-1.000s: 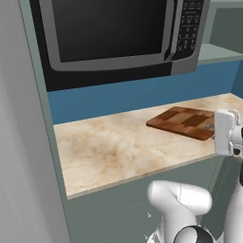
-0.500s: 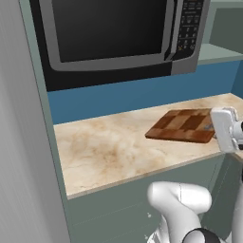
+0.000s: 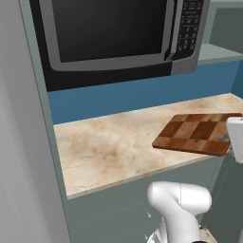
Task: Move the cutting board and knife to the sink. Then move spray from the cabinet to the counter.
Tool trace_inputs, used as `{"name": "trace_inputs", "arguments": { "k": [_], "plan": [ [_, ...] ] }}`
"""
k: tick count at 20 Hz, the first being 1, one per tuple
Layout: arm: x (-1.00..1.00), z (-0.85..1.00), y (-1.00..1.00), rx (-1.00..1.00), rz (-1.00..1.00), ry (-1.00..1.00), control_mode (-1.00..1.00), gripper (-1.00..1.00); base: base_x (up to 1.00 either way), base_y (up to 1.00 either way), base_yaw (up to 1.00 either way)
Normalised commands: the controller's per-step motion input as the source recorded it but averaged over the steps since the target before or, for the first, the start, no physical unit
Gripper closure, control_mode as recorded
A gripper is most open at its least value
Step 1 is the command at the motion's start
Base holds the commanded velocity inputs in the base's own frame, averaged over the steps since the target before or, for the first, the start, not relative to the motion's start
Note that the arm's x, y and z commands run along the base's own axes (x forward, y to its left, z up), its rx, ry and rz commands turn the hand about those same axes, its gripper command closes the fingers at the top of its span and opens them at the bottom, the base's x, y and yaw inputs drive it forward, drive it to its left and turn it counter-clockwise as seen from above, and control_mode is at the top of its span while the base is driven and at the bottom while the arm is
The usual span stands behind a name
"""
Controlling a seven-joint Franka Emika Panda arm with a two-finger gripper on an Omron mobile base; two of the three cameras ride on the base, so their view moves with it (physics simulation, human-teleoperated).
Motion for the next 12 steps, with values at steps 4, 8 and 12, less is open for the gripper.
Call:
{"name": "trace_inputs", "arguments": {
  "k": [4, 8, 12],
  "plan": [
    [-0.30, 0.00, 0.00, -0.04, 0.02, -0.01, -1.00, 1.00, 0.00, 0.00, 0.00],
    [-0.03, 0.00, 0.00, 0.00, 0.04, 0.00, -1.00, 1.00, 0.00, 0.00, 0.00],
    [0.00, 0.00, 0.00, 0.00, 0.00, 0.00, -1.00, 1.00, 0.00, 0.00, 0.00]
  ]
}}
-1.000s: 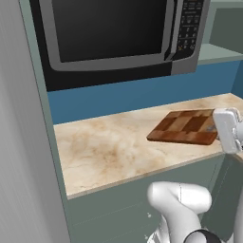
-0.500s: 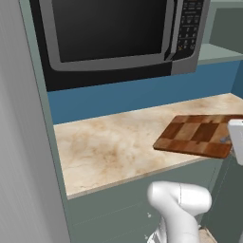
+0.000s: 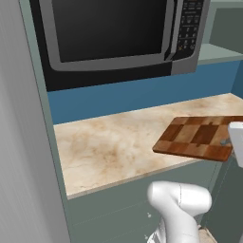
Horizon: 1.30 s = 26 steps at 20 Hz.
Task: Move the cutting board and knife to the sink. Then move spray from the cabinet to the counter.
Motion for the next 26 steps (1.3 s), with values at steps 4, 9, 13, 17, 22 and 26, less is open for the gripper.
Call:
{"name": "trace_inputs", "arguments": {
  "k": [4, 9, 13, 17, 22, 26],
  "plan": [
    [0.00, 0.00, 0.00, 0.00, 0.00, 0.00, -1.00, 1.00, 0.00, 0.00, 0.00],
    [0.00, 0.00, 0.00, 0.00, 0.00, 0.00, 1.00, 1.00, 0.00, 0.00, 0.00],
    [0.00, 0.00, 0.00, 0.00, 0.00, 0.00, 1.00, 1.00, -0.24, -0.08, 0.00],
    [0.00, 0.00, 0.00, 0.00, 0.00, 0.00, 1.00, 1.00, -0.57, -0.29, 0.00],
    [0.00, 0.00, 0.00, 0.00, 0.00, 0.00, 1.00, 1.00, -0.62, -0.43, -0.02],
    [0.00, 0.00, 0.00, 0.00, 0.00, 0.00, 1.00, 1.00, -0.50, -0.61, -0.08]
  ]
}}
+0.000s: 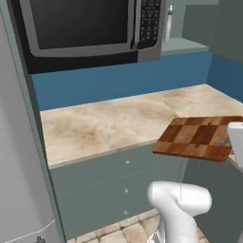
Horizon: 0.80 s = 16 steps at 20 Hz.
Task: Move the cutting board and knife to the sink. Then move spray from the cabinet to the counter.
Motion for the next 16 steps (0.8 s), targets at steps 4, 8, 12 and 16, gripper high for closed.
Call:
{"name": "trace_inputs", "arguments": {
  "k": [4, 8, 12, 16],
  "plan": [
    [0.00, 0.00, 0.00, 0.00, 0.00, 0.00, 1.00, 1.00, -0.46, -0.58, -0.15],
    [0.00, 0.00, 0.00, 0.00, 0.00, 0.00, 1.00, 1.00, -0.34, -0.61, -0.22],
    [0.00, 0.00, 0.00, 0.00, 0.00, 0.00, 1.00, 1.00, -0.31, -0.49, -0.30],
    [0.00, 0.00, 0.00, 0.00, 0.00, 0.00, 1.00, 1.00, -0.44, -0.21, -0.30]
  ]
}}
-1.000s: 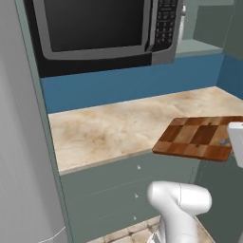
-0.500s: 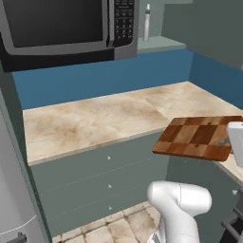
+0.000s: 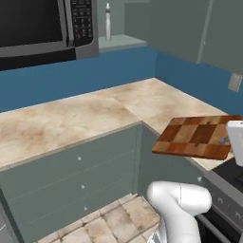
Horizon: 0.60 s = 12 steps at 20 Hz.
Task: Move the cutting board and knife to the sink. Then move spray from the cabinet to the counter.
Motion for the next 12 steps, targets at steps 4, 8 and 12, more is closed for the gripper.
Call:
{"name": "trace_inputs", "arguments": {
  "k": [4, 8, 12],
  "plan": [
    [0.00, 0.00, 0.00, 0.00, 0.00, 0.00, 1.00, 1.00, -0.71, 0.01, -0.24],
    [0.00, 0.00, 0.00, 0.00, 0.00, 0.00, 1.00, 1.00, -0.85, 0.13, -0.20],
    [0.00, 0.00, 0.00, 0.00, 0.00, 0.00, 1.00, 1.00, -0.90, 0.19, -0.19]
  ]
}}
